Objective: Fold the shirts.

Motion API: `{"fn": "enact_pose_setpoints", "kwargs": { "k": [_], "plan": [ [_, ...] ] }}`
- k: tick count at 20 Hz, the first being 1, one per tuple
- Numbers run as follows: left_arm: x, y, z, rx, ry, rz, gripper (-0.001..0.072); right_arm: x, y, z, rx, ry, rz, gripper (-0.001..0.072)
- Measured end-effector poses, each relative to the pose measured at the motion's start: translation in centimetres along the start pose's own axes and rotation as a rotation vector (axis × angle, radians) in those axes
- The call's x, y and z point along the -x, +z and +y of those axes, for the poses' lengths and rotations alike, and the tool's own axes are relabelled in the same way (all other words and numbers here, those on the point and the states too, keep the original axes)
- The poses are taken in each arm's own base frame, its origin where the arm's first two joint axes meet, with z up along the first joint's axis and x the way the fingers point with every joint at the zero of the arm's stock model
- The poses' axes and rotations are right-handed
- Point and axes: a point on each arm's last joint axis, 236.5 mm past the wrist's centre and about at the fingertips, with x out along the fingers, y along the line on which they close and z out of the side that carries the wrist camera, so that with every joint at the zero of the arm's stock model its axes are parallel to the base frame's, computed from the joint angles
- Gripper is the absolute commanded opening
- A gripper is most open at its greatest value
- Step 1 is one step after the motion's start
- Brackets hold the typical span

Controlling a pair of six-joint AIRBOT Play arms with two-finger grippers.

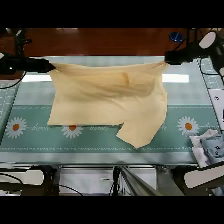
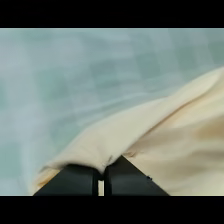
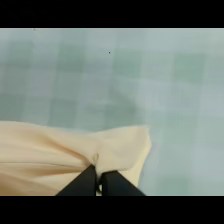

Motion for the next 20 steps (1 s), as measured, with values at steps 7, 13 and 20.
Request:
{"fn": "enact_pose_setpoints", "kwargs": {
  "k": [7,13,20],
  "plan": [
    [-3.5,-0.5,2.8,0.039,0.046,-0.016,0.0023,-3.3,-1.4,-0.2,-0.016,0.008,0.04,0.0031],
    [-3.4,-6.5,1.4,0.097,-0.039,0.228,0.0023,-3.1,-7.2,0.0,-0.038,0.014,0.286,0.0031],
    [-2.6,-10.7,2.4,0.147,0.008,0.405,0.0085,-4.8,-12.8,0.2,-0.107,0.032,0.503,0.0036]
  ]
}}
